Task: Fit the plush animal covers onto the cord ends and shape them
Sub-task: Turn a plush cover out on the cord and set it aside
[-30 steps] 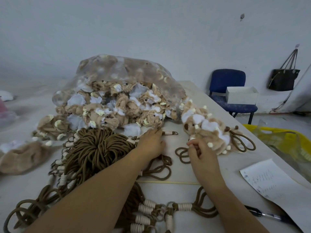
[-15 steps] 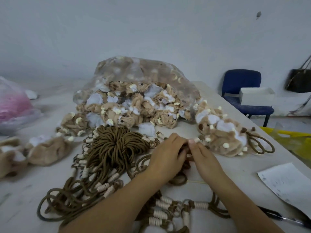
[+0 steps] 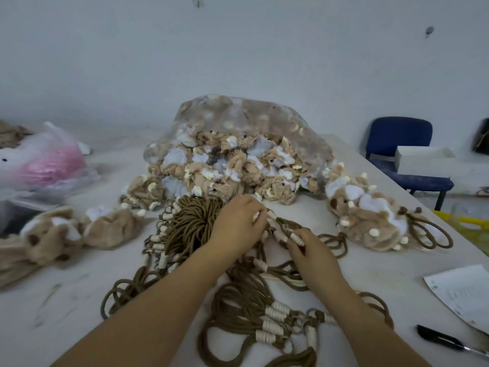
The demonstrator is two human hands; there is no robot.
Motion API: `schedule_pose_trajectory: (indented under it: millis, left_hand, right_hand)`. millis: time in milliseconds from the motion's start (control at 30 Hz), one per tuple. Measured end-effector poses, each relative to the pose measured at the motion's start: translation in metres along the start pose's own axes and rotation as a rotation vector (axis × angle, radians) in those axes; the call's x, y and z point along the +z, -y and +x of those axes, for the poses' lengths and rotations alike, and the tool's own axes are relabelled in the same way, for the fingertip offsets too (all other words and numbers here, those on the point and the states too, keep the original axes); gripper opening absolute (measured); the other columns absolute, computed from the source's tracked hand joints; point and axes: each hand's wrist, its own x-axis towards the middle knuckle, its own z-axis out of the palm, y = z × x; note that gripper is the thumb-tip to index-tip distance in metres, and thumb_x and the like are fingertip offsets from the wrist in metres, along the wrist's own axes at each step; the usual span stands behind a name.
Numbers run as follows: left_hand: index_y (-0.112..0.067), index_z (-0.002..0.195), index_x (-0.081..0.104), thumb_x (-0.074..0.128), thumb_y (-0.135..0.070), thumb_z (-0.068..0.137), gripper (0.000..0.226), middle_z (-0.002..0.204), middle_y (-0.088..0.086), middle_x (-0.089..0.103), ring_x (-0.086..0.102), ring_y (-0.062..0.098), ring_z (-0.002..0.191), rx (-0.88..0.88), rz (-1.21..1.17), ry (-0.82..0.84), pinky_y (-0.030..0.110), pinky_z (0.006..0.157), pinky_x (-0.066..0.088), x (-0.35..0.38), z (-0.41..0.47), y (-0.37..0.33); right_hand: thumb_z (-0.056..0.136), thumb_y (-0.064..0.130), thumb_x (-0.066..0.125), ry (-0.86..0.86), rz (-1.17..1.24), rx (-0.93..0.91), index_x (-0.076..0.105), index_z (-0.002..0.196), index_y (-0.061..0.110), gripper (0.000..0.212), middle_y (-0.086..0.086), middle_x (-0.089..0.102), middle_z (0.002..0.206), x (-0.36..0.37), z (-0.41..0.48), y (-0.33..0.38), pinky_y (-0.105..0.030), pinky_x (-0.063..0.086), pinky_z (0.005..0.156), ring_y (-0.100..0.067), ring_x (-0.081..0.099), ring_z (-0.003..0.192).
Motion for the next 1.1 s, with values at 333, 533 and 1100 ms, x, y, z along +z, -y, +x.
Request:
schedule_pose_trajectory:
  millis: [333,533,1100]
  left_hand:
    - [-0.019,0.142,0.046,0.042,-0.038,0.099,0.047,0.159,0.017,0.016,0.006,0.039,0.146,-0.581,0.353,0.446,0.051,0.116,0.012,-0.011,0.081,0.081]
    - [-0.004,0.092,0.062,0.052,-0.011,0.094,0.012,0.100,0.014,0.063,0.059,0.029,0.088,-0.635,0.124,0.164,0.029,0.071,0.044,-0.019,0.091,0.081]
    - [-0.035,0.110,0.070,0.048,-0.018,0.102,0.029,0.107,-0.027,0.068,0.061,-0.011,0.100,-0.367,-0.990,-0.094,0.008,0.075,0.049,-0.016,-0.041,-0.073]
  right_hand:
    - [0.096,0.035,0.051,0.008,0.062,0.010,0.054,0.099,0.031,0.006,0.012,0.056,0.082,-0.001,-0.001,-0.008,-0.021,0.034,0.056,-0.002,0.052,0.072]
    - [0.095,0.036,0.051,0.018,0.085,0.012,0.055,0.097,0.033,0.005,0.012,0.056,0.081,-0.003,-0.002,-0.009,-0.018,0.032,0.056,-0.002,0.052,0.072]
    - [0.097,0.028,0.050,-0.020,0.523,0.069,0.054,0.090,0.035,0.011,0.012,0.064,0.082,-0.022,-0.006,0.023,-0.001,0.040,0.055,0.018,0.057,0.070]
